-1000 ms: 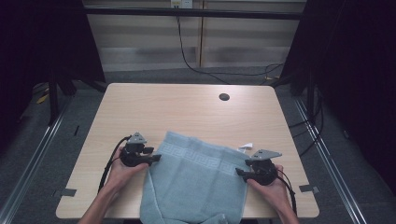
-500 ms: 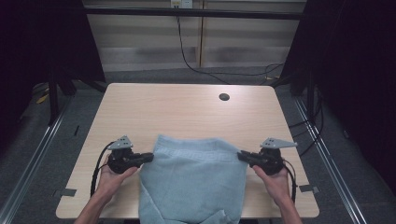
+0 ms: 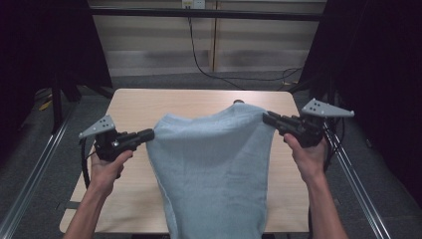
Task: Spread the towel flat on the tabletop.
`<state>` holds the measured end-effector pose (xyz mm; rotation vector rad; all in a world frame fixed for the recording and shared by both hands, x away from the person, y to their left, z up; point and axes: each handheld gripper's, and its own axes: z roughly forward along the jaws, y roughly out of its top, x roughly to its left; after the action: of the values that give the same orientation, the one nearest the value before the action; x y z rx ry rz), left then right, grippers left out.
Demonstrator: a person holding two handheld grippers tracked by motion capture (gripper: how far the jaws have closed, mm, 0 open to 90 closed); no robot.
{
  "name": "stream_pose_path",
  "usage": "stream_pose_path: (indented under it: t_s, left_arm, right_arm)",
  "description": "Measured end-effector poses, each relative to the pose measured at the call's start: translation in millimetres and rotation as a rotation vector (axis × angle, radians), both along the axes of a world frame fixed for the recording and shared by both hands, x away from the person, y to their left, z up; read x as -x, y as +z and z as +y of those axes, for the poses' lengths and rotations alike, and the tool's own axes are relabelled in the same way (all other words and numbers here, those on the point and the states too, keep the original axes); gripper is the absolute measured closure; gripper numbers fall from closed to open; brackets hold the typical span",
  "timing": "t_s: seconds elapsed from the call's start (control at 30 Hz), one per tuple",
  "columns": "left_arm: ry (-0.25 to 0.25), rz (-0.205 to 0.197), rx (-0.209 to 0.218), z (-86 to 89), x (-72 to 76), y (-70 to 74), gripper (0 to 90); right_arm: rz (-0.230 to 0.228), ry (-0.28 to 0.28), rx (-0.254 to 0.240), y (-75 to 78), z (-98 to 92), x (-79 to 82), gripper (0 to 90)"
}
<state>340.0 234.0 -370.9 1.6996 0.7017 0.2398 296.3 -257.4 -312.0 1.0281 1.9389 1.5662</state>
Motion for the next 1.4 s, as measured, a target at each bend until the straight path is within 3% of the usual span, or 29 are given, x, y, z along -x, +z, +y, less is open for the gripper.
stream_pose_path:
  t_s: [0.2,0.3,0.37,0.4,0.43,0.5,0.57,0.6,0.67,0.73,0.83,0.9,0.97,1.03,1.1,1.17,1.27,1.33,1.4]
  left_arm:
    - [0.023,-0.01,-0.001,-1.9,-28.2,15.0,84.9]
    - [0.05,-0.017,-0.035,-3.0,-46.2,17.5,84.8]
    - [0.066,0.016,-0.017,-3.3,-59.2,10.5,84.7]
    - [0.077,0.034,-0.027,-4.7,-63.6,4.2,83.3]
    - [0.083,0.062,-0.033,-6.7,-67.4,-4.1,83.3]
    - [0.109,0.109,-0.063,-10.2,-73.9,-22.1,80.7]
    - [0.139,0.159,-0.082,-11.6,-77.3,-38.0,67.8]
    - [0.131,0.169,-0.092,-12.6,-76.7,-43.8,67.4]
    - [0.113,0.182,-0.112,-14.4,-72.6,-51.5,65.2]
    - [0.081,0.185,-0.144,-14.7,-69.0,-56.9,63.3]
    - [0.055,0.204,-0.158,-16.1,-58.8,-63.3,61.0]
    - [0.055,0.19,-0.215,-18.5,-50.1,-66.8,60.0]
    - [0.034,0.21,-0.188,-17.1,-42.1,-73.5,59.6]
    - [0.027,0.223,-0.196,-17.8,-32.1,-81.7,60.1]
    - [-0.032,0.219,-0.231,-23.2,-18.8,-86.9,60.6]
    - [-0.083,0.221,-0.216,-30.9,-4.9,-90.3,60.7]
    - [-0.17,0.216,-0.287,-45.0,15.3,-98.2,59.6]
    - [-0.17,0.228,-0.321,-46.9,21.6,-109.9,59.6]
    - [-0.167,0.269,-0.329,-43.3,23.3,-124.7,59.9]
  right_arm:
    - [0.002,-0.027,0.022,15.3,0.1,-33.1,83.4]
    - [-0.002,-0.027,0.038,25.1,2.5,-47.4,83.3]
    - [0.009,-0.04,0.053,24.0,4.0,-60.8,83.3]
    - [0.041,-0.051,0.066,13.3,6.0,-73.7,82.9]
    - [0.041,-0.051,0.066,13.3,6.0,-73.7,82.9]
    - [0.084,-0.058,0.086,-3.3,7.3,-84.7,81.1]
    - [0.155,-0.094,0.126,-23.7,6.4,-96.6,69.8]
    - [0.214,-0.125,0.135,-43.2,2.7,-102.7,63.5]
    - [0.234,-0.111,0.123,-51.9,1.0,-103.0,62.0]
    - [0.25,-0.114,0.151,-64.6,2.4,-97.8,59.6]
    - [0.266,-0.084,0.153,-78.1,4.7,-83.6,57.3]
    - [0.286,-0.045,0.161,-85.8,7.3,-73.0,55.4]
    - [0.292,-0.009,0.165,-94.2,12.3,-59.7,55.1]
    - [0.305,0.024,0.183,-106.3,18.0,-46.2,55.1]
    - [0.34,0.055,0.204,-120.6,22.7,-36.7,56.5]
    - [0.36,0.076,0.201,-134.6,26.4,-27.9,57.5]
    - [0.393,0.106,0.202,-153.4,32.3,-17.5,60.4]
    - [0.413,0.116,0.215,-162.7,35.7,-11.8,61.2]
    - [0.423,0.124,0.227,-169.4,37.1,-7.4,61.9]
